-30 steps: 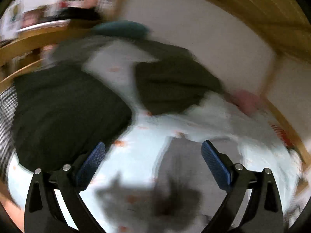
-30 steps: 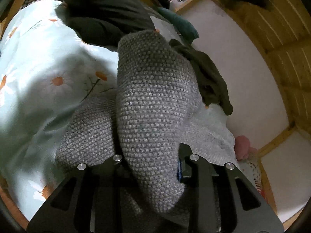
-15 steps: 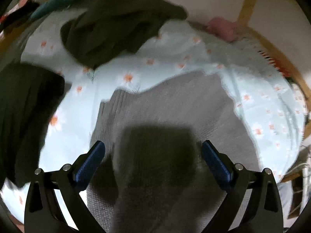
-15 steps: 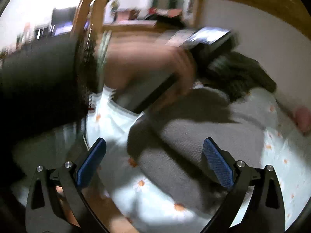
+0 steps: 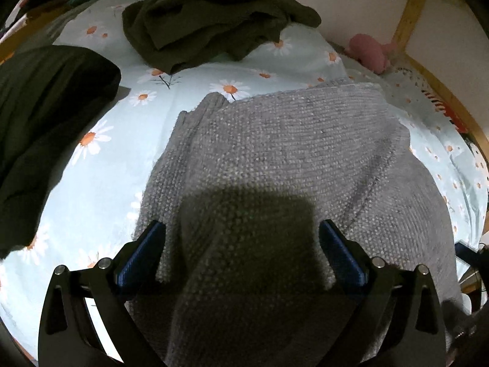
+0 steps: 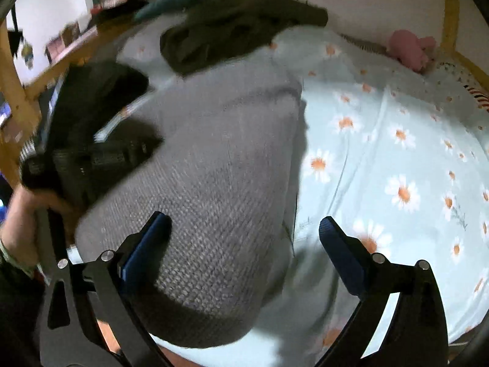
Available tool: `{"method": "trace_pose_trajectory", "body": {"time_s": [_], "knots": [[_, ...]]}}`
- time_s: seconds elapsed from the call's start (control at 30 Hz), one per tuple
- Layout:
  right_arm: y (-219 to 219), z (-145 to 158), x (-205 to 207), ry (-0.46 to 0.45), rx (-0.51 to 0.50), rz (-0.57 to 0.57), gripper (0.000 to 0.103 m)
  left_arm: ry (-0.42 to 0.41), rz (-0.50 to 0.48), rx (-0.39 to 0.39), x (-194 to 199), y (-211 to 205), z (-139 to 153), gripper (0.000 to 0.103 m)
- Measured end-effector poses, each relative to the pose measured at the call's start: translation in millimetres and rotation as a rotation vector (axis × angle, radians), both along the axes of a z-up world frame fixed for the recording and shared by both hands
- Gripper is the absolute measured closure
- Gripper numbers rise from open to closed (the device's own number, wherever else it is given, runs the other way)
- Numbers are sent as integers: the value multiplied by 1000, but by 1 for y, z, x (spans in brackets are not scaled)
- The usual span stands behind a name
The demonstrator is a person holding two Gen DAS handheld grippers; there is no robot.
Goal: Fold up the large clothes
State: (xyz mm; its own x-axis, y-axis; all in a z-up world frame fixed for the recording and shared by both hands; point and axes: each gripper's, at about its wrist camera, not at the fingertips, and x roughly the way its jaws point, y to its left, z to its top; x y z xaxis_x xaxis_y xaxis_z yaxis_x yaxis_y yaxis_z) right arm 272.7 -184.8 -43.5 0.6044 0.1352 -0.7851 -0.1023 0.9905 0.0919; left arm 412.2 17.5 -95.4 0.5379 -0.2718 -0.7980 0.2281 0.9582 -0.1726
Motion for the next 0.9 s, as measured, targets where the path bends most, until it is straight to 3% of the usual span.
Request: {"method": "trace_pose_trajectory", "body": {"time_s": [0.2,0.53,0.6,0.7,0.9], "knots": [[-10,-37,-3,83,133,35,6,-20,-33,39,-4,-9,-2,4],[-7,-19,-18,115,124,55,5,-5,-64,22,-9,-7,-5,4],[-10,-14,-22,129,179,73,5,-7,-70,19,-12,-7,-5,4],[-34,-3,-33,120,346,92,5,-10,-70,11,-12,-5,-5,4],[-91,-8,-23,113,622,7,4,-26,-73,-5,-15,-3,-6,4]]}}
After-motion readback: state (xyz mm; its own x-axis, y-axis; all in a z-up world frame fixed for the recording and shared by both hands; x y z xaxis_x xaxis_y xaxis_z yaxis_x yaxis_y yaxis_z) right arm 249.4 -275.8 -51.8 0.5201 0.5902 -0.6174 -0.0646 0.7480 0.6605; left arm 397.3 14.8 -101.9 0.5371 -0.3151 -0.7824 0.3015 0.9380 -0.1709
